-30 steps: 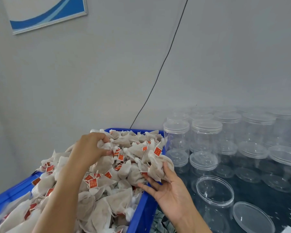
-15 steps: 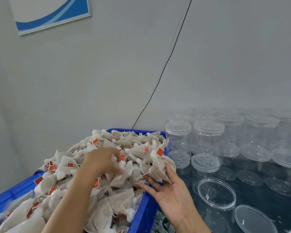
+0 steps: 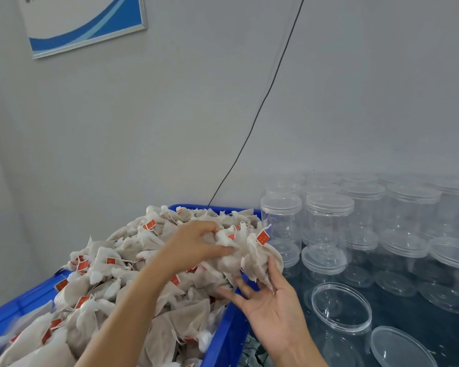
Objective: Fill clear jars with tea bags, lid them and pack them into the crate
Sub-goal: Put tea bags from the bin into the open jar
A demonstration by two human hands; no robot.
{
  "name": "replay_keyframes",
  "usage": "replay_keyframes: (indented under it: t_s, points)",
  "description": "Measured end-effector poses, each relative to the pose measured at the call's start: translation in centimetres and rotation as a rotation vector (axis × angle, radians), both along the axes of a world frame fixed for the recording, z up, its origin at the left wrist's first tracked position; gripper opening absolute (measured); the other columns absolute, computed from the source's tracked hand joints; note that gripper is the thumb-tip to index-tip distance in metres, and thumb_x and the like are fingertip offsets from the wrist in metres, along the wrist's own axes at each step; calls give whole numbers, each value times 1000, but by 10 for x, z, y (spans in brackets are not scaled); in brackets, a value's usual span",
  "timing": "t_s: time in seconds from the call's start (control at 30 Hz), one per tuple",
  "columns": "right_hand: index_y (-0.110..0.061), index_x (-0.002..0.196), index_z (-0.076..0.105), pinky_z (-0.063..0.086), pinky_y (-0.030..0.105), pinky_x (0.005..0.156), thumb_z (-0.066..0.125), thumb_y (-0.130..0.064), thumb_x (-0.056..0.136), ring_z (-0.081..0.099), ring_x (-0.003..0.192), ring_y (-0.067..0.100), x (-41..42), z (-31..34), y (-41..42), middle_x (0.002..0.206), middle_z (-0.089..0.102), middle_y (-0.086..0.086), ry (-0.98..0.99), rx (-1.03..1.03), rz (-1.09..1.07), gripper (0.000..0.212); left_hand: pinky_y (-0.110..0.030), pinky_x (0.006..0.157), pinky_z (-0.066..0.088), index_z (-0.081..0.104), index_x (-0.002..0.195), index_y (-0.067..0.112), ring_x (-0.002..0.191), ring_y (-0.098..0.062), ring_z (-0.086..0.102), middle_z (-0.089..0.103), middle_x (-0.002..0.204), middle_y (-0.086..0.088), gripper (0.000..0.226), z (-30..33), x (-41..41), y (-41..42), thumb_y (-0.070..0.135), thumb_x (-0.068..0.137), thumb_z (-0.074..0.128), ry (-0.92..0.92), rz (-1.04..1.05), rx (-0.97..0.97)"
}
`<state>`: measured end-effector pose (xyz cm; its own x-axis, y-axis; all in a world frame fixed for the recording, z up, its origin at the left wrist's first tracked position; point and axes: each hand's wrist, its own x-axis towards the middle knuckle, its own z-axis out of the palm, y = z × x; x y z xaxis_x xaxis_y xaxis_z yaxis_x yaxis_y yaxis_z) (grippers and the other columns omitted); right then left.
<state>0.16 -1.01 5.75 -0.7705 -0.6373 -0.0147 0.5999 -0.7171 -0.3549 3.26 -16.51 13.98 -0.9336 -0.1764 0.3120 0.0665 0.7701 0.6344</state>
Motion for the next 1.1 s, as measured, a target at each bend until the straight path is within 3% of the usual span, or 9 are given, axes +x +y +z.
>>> replay_keyframes:
  t_s: [0.27, 0.37, 0.47, 0.6, 0.77, 0.87, 0.93, 1.03, 1.1]
  points:
    - [-4, 114, 62, 57, 46, 69, 57, -23, 86, 73, 75, 28, -6, 2, 6, 98, 72, 20, -65, -14, -97, 34, -7, 82, 42, 55, 115, 34, 102, 11, 52, 56, 113, 24, 40, -13, -8, 23, 48, 81, 71, -193, -221, -75]
    - [-7, 111, 63, 55, 51, 72, 56, -21, 92, 73, 76, 28, -9, 5, 9, 106, 71, 19, -109, -32, -128, 25, -22, 89, 48, 58, 114, 32, 106, 0, 55, 58, 117, 20, 23, -6, -6, -3, 42, 93, 56, -76, -12, -14]
    - [-7, 109, 64, 60, 48, 61, 56, -22, 93, 71, 86, 34, -9, 6, 11, 109, 69, 22, -141, -43, -130, 23, -29, 87, 47, 61, 112, 27, 102, -9, 57, 61, 119, 11, 17, -11, -5, -37, 27, 97, 53, -98, 311, -365]
    - [-8, 106, 65, 60, 49, 58, 55, -20, 95, 62, 108, 40, -7, 9, 14, 113, 67, 25, -174, -55, -122, 19, -30, 93, 39, 58, 117, 32, 110, -12, 50, 57, 123, 7, 38, -23, -5, -59, 41, 82, 71, -386, 394, -562]
    - [-3, 88, 73, 59, 47, 53, 55, -20, 94, 68, 94, 40, -8, 19, 23, 109, 67, 28, -177, -56, -124, 26, -41, 109, 32, 49, 128, 34, 131, -23, 36, 44, 136, 1, 69, -20, -1, -74, 49, 69, 80, -490, 543, -650]
    - [-5, 99, 67, 59, 50, 56, 57, -20, 91, 67, 94, 38, -10, 27, 35, 114, 65, 28, -156, -82, -153, 20, -39, 105, 38, 53, 122, 31, 127, -26, 39, 45, 132, -3, 57, -17, 2, -79, 46, 73, 78, -414, 588, -505]
    - [-6, 102, 65, 59, 52, 62, 57, -19, 91, 69, 91, 36, -13, 33, 44, 113, 67, 25, -135, -93, -176, 19, -38, 102, 38, 60, 106, 36, 117, -19, 47, 53, 116, 5, 41, -19, -6, -68, 61, 74, 70, -297, 554, -598]
    - [-8, 97, 66, 59, 49, 54, 55, -17, 93, 71, 67, 29, -15, 43, 60, 98, 72, 19, -74, -103, -207, 15, -28, 72, 38, 51, 63, 25, 72, -9, 51, 52, 68, 10, 51, -31, -21, -41, 74, 80, 51, -339, 415, -669]
    - [-11, 96, 65, 59, 49, 56, 56, -17, 91, 70, 67, 26, -18, 48, 73, 100, 71, 16, -45, -85, -229, 12, -26, 63, 31, 35, 57, 21, 55, -8, 38, 39, 56, 9, 59, -41, -27, -30, 72, 83, 48, -427, 368, -714]
